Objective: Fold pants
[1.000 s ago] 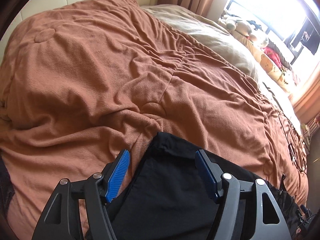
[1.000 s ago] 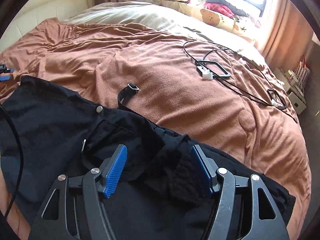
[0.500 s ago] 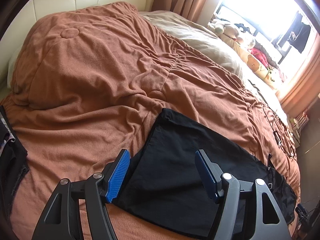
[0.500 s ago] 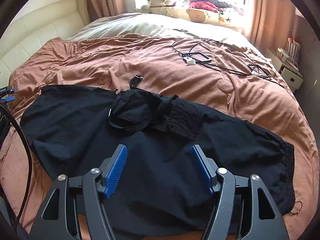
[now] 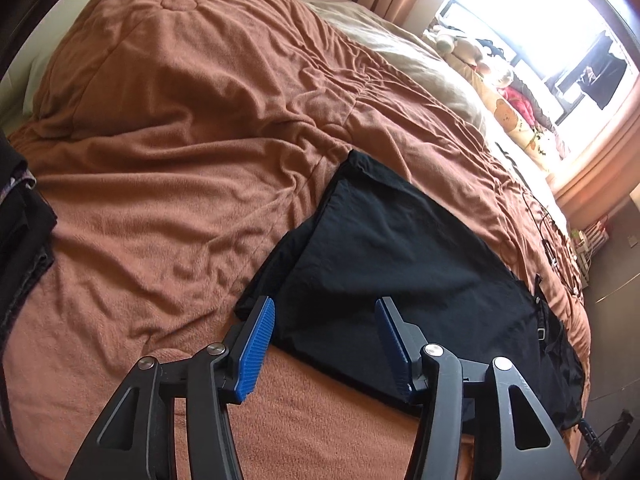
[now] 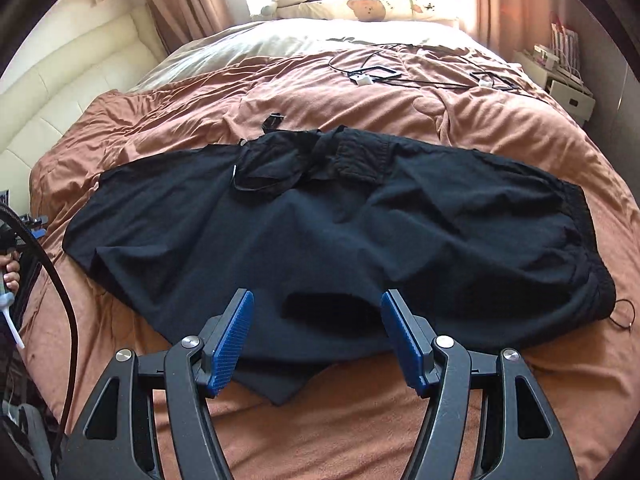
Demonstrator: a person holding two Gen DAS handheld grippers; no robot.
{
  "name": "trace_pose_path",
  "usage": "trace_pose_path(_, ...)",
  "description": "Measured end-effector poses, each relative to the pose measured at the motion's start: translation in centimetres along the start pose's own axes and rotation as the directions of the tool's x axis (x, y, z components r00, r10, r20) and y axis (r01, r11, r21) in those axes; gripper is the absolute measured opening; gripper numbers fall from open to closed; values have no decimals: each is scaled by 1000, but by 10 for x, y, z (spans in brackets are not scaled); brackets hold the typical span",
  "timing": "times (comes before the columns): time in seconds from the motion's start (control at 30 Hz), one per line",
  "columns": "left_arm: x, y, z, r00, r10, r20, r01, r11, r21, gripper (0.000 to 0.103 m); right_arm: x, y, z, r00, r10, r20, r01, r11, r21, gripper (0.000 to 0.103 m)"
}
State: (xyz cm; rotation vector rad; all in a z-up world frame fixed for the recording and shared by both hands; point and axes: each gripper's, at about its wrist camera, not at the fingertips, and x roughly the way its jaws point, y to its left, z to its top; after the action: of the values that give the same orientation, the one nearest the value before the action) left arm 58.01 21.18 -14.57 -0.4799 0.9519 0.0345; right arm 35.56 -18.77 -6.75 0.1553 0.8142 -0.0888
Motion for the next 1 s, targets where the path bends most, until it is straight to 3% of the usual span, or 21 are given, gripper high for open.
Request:
trace_pose_path(0.23, 26, 16, -16, 998, -34, -52, 32, 999, -41, 53, 5, -8, -27, 999, 28, -34, -25, 994, 103, 64)
trace_pose_path(0.53, 54, 30, -19, 997, -22, -75, 17, 997, -78, 53, 22, -15, -49, 995, 71, -75, -55, 978, 199, 65)
trace_pose_path(0.6, 58, 32, -19, 997, -25, -68, 19, 996, -85, 48, 26, -18, -50, 993, 79, -82, -59, 973, 222, 65)
trace_pose_path(0.7, 60, 33, -16, 998, -5, -56, 1, 997, -81, 25, 33, -22, -54, 991, 106, -84, -81, 962, 262, 65)
trace_pose_path(0.73, 60, 34, -15, 999, 2, -52, -6, 997, -79, 11, 35, -24, -54, 990, 115, -84, -88, 957, 276, 64)
trace_pose_path(1.0, 50, 44, 2, 1000, 17, -1, -17, 996, -84, 6, 46, -37, -54, 980, 188, -62, -153, 919, 364, 64)
